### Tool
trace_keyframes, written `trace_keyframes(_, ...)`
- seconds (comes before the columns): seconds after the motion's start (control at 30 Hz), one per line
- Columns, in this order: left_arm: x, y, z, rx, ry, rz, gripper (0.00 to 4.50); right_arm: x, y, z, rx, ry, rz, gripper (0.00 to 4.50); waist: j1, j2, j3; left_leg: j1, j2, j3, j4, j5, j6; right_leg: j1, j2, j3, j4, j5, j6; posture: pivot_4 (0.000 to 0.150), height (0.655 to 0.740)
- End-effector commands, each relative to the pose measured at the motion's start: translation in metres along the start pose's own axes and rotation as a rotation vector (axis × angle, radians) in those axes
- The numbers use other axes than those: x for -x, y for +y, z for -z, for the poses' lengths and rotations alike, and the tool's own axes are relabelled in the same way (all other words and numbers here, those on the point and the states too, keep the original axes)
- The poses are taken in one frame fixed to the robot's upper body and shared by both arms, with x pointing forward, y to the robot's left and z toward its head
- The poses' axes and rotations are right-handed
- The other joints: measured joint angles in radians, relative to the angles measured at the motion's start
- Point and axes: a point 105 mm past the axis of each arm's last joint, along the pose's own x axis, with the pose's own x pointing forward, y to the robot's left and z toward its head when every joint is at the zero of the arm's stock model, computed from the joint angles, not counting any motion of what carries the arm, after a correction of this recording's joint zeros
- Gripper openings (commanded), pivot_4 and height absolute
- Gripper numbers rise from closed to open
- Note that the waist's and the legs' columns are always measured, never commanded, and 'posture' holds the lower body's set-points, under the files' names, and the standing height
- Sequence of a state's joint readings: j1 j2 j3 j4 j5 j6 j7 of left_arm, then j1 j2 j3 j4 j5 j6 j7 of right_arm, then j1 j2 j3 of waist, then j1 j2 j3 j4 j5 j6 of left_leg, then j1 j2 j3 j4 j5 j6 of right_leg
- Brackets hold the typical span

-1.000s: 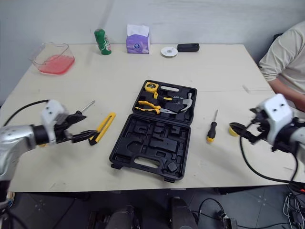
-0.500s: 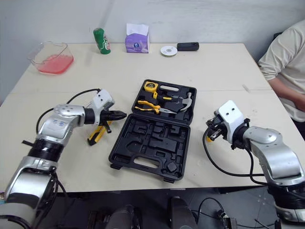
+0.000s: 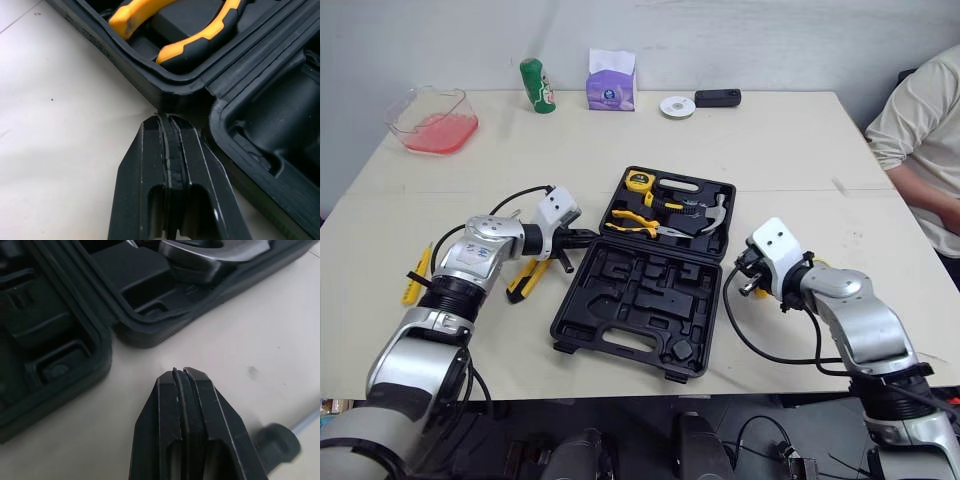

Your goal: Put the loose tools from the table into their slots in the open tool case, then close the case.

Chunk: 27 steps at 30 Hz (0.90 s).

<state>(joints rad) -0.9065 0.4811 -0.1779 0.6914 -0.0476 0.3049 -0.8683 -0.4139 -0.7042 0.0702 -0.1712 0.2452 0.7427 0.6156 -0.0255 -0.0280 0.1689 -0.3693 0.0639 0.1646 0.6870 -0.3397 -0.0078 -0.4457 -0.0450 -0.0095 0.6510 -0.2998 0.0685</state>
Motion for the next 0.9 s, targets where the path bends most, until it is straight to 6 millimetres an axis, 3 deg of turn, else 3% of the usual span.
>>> trace_keyframes(0.03,-0.002,-0.002,-0.015,-0.031,-0.033,0.019,0.01,-0.004,-0.001,-0.012,0.037,-0.030,0.000,0.06,0.002,0.000,0.000,0.000,0.000,0.000,0.001,0.000,0.000,0.000,0.000,0.000,0.002,0.000,0.000,0.150,0.7400)
trace_keyframes(0.27,0.006,-0.039,-0.017,-0.025,-0.050,0.197,0.01,-0.017,0.030,-0.028,0.106,-0.069,-0.161,0.06,-0.005,0.000,0.000,-0.001,0.001,0.000,0.001,0.000,0.000,0.000,0.001,0.000,0.002,0.000,0.000,0.150,0.7400)
trace_keyframes(0.4,0.020,-0.070,-0.004,-0.042,-0.016,0.308,0.01,-0.018,0.044,-0.041,0.144,-0.129,-0.233,0.06,-0.010,0.000,0.000,0.000,0.002,-0.002,0.000,0.000,-0.001,-0.002,0.001,0.002,0.003,0.000,0.000,0.150,0.7400)
trace_keyframes(0.5,0.027,-0.078,0.004,-0.030,0.008,0.303,0.01,-0.017,0.054,-0.047,0.173,-0.151,-0.283,0.06,-0.009,0.000,0.000,0.001,0.002,-0.005,-0.001,-0.001,-0.001,-0.002,0.001,0.004,0.003,0.000,0.000,0.150,0.7400)
trace_keyframes(0.7,0.039,-0.076,0.010,0.012,0.015,0.239,0.01,-0.020,0.059,-0.048,0.195,-0.155,-0.298,0.06,-0.009,0.000,0.000,0.002,0.002,-0.005,-0.001,-0.001,-0.001,-0.002,0.002,0.009,0.004,0.000,-0.001,0.150,0.7400)
trace_keyframes(0.9,0.039,-0.054,0.013,0.046,0.011,0.104,0.01,-0.025,0.051,-0.044,0.182,-0.144,-0.255,0.06,-0.007,0.000,0.000,0.002,0.002,-0.004,-0.001,0.000,-0.001,-0.002,0.002,0.012,0.004,0.000,-0.001,0.150,0.7400)
